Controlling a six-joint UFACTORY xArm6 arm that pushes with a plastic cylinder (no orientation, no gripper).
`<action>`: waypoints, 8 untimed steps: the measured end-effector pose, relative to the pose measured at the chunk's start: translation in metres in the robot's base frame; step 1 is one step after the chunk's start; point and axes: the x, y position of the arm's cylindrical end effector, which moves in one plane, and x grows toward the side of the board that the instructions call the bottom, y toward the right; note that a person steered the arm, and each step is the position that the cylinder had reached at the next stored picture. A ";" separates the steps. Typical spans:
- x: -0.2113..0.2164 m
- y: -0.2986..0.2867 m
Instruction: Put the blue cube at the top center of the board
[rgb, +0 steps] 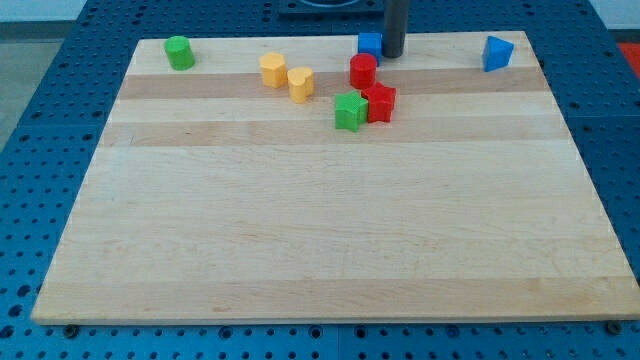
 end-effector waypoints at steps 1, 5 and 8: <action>0.000 -0.019; -0.001 -0.043; -0.001 -0.050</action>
